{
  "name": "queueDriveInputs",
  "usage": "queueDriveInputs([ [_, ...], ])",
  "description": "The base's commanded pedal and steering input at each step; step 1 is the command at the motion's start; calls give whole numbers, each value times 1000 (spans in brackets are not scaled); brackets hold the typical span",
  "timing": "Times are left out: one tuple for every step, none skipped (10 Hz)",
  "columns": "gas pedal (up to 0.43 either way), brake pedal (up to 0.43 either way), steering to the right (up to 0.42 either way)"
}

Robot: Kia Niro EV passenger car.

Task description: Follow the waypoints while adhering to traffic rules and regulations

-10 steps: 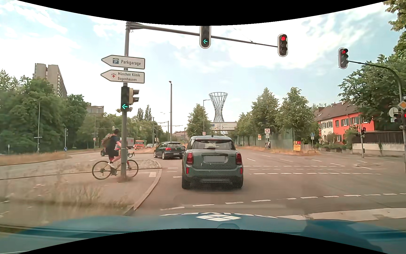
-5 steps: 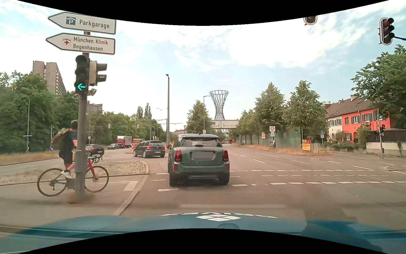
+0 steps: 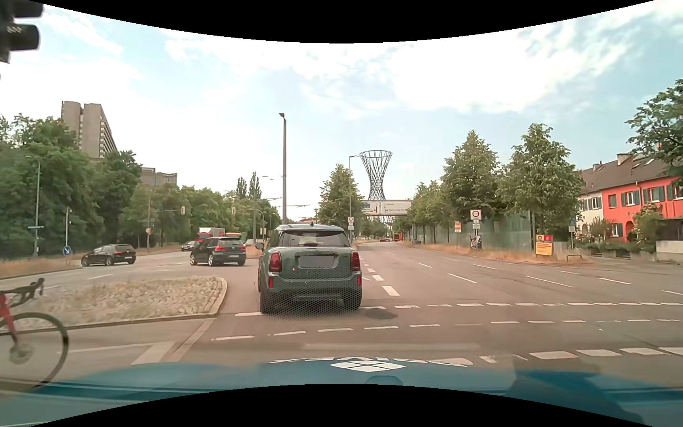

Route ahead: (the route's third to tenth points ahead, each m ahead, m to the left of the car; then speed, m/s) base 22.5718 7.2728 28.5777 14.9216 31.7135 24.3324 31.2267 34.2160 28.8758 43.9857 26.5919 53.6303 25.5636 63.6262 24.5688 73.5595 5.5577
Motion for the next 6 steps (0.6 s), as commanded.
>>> queueDriveInputs([
  [189, 0, -50],
  [189, 0, -53],
  [189, 0, -58],
  [189, 0, -64],
  [177, 0, -70],
  [177, 0, -78],
])
